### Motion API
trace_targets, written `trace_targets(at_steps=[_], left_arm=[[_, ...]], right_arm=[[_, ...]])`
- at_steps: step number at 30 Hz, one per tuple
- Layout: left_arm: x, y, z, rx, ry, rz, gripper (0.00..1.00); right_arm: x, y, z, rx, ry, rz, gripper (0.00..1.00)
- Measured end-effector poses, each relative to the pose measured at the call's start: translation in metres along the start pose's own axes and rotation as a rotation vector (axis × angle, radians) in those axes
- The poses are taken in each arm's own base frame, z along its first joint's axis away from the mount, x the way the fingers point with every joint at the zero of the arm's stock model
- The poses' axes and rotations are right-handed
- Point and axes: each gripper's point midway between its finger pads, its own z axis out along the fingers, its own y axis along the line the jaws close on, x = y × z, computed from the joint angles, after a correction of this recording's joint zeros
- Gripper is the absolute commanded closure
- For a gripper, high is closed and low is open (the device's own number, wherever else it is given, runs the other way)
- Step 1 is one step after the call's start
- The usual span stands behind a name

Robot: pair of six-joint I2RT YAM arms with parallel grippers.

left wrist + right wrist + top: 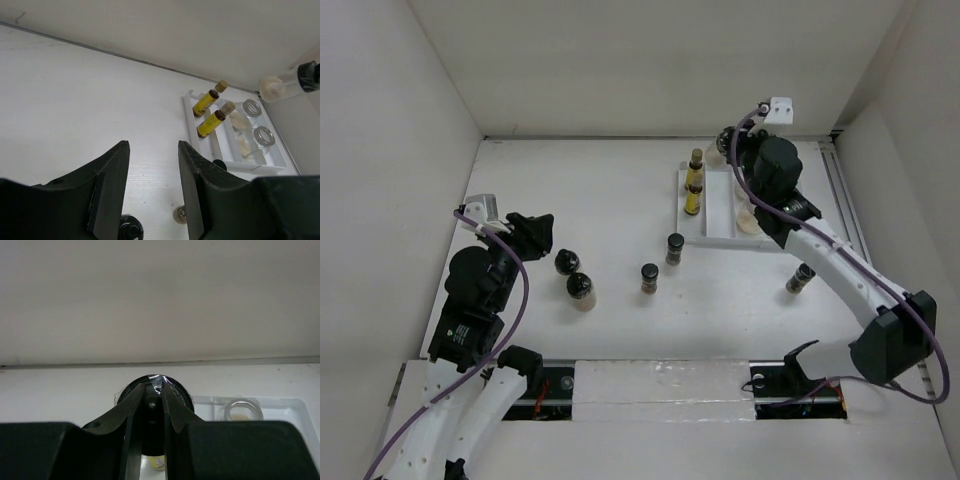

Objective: Organize the condiment bottles

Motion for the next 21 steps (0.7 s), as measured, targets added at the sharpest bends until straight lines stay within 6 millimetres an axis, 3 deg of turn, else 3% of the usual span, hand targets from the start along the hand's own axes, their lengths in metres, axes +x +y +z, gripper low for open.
trace_targets(at_steps=[5, 8, 11, 14, 21], left_arm=[[0.0, 0.0, 0.0, 0.001, 0.0, 0.0, 0.61], [0.0, 0.0, 0.0, 0.001, 0.0, 0.0, 0.61], [-0.001, 0.0, -0.001, 0.002, -0.003, 0.002, 0.61], [-0.001, 0.0, -0.001, 0.001, -0.003, 0.003, 0.61], [0.0, 0.0, 0.0, 0.0, 0.001, 0.004, 0.58]], right_arm=[[0.058, -0.039, 0.045, 0.064, 0.138, -0.06, 1.0], [0.11, -0.059, 0.067, 0.088, 0.255, -0.091, 1.0], [0.139, -0.073, 0.074, 0.111, 0.317, -0.105, 1.0], [0.161, -0.085, 0.084, 0.126, 0.358, -0.11, 1.0], [0.188, -0.1, 0.112, 0.146, 0.384, -0.119, 1.0]])
